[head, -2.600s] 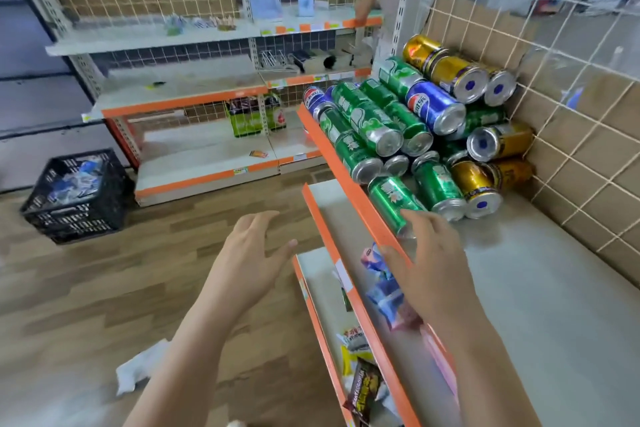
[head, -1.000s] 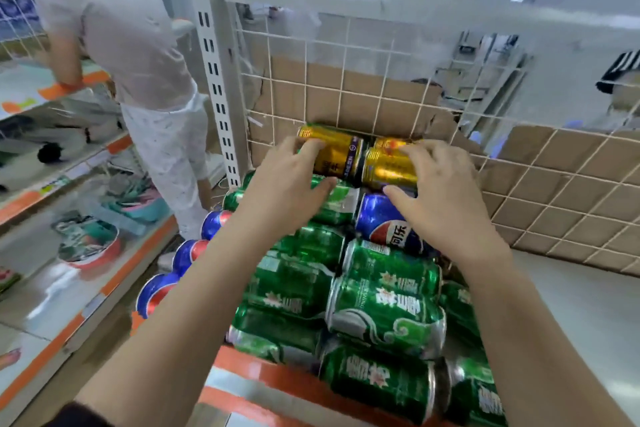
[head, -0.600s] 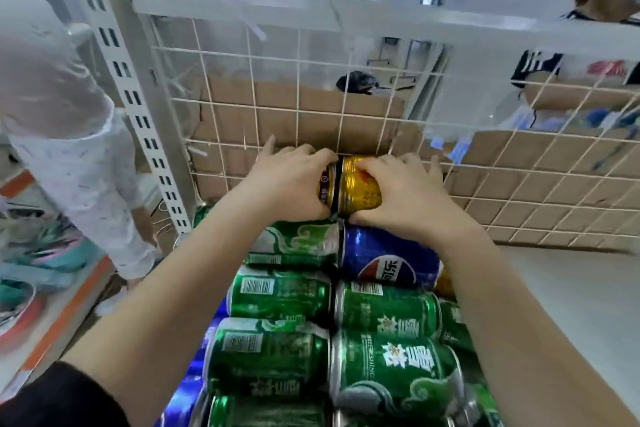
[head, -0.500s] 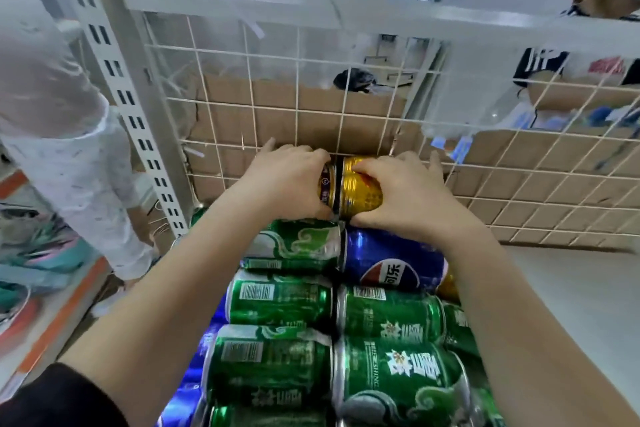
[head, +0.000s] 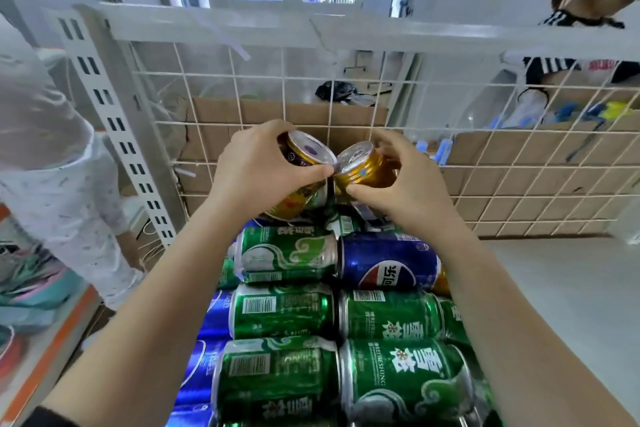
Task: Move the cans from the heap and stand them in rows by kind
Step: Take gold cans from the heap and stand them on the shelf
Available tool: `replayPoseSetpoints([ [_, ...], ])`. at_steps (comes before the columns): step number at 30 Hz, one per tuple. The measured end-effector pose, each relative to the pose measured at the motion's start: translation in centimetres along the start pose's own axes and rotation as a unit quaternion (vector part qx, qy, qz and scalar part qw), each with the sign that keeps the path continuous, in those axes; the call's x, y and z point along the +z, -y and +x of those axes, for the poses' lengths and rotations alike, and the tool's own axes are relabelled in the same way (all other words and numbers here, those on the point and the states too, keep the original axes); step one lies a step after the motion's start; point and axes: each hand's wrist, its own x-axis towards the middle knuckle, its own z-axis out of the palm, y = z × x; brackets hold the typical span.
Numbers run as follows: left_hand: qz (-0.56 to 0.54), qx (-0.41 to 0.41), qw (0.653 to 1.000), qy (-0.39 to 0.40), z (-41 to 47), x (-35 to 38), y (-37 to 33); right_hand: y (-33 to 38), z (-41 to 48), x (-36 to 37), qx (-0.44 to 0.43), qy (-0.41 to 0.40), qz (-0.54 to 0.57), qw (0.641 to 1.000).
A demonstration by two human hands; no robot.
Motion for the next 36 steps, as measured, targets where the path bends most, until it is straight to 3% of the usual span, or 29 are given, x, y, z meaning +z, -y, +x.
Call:
replayPoseSetpoints([
  [6, -0.206, -0.086, 0.974, 0.026, -1.1, 0.1, -0.2, 1.0, -1.6, -0.8, 0.066, -0.051, 0.234, 0.969],
  [12, -0.306, -0.091, 0.945, 0.073, -3.0, 0.4, -2.7, 1.2, -4.9, -3.1, 0.107, -0.056, 0.293, 0.949],
  [18, -0.357, -0.072, 0.925, 0.106, -6.1, 2.3, -7.2, 0.4, -9.2, -6.8, 0.137, -0.079, 0.323, 0.933],
  [23, -0.360, -0.021, 0.918, 0.165, -8.6, 4.4, -13.5, -1.8, -14.1, -11.5, 0.170, -0.153, 0.321, 0.919],
  [28, -0.328, 0.047, 0.907, 0.261, -12.6, 8.9, -21.9, -6.0, -20.7, -18.8, 0.211, -0.227, 0.287, 0.906],
  [36, -0.347, 0.096, 0.876, 0.321, -21.5, 19.3, -36.6, -14.8, -33.8, -32.0, 0.266, -0.270, 0.214, 0.900],
])
